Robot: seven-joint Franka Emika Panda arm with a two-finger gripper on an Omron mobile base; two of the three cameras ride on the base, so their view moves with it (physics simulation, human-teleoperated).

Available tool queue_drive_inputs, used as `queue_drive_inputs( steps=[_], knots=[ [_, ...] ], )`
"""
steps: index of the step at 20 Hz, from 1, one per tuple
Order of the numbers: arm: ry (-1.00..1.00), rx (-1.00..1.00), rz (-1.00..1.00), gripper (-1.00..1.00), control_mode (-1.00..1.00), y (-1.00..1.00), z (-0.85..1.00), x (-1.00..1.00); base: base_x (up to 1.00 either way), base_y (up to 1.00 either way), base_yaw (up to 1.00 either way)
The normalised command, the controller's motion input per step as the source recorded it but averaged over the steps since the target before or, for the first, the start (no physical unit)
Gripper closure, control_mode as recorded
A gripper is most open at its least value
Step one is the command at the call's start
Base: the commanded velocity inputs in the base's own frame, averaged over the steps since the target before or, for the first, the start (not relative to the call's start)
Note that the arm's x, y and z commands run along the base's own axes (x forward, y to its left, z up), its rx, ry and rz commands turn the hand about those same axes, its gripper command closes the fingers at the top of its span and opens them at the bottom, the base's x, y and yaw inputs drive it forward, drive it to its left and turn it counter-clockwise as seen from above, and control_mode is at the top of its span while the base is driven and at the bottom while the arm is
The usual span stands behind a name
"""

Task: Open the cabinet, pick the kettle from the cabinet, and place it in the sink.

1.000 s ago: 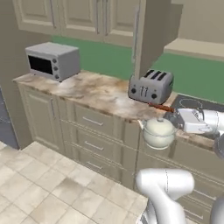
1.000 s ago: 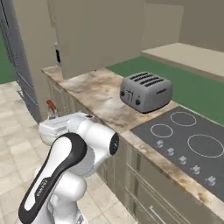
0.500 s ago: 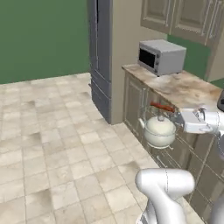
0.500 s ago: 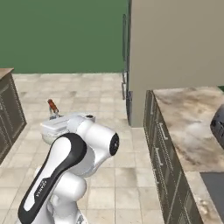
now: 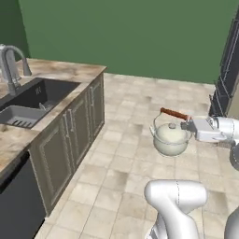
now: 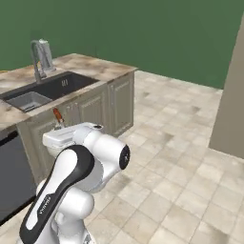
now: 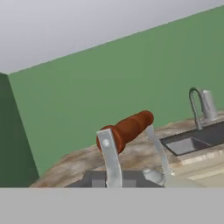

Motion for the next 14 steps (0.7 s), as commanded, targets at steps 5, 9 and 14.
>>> queue_drive_inputs(
  steps=[5, 9, 14],
  knots=[
    [0.0, 0.0, 0.0, 1.0, 1.0, 0.0, 0.0, 0.0, 0.07, -0.02, 0.89],
    [0.0, 0.0, 0.0, 1.0, 1.0, 0.0, 0.0, 0.0, 0.26, -0.09, 0.57],
    [0.0, 0.0, 0.0, 1.0, 1.0, 0.0, 0.0, 0.0, 0.47, -0.12, 0.03]
  ],
)
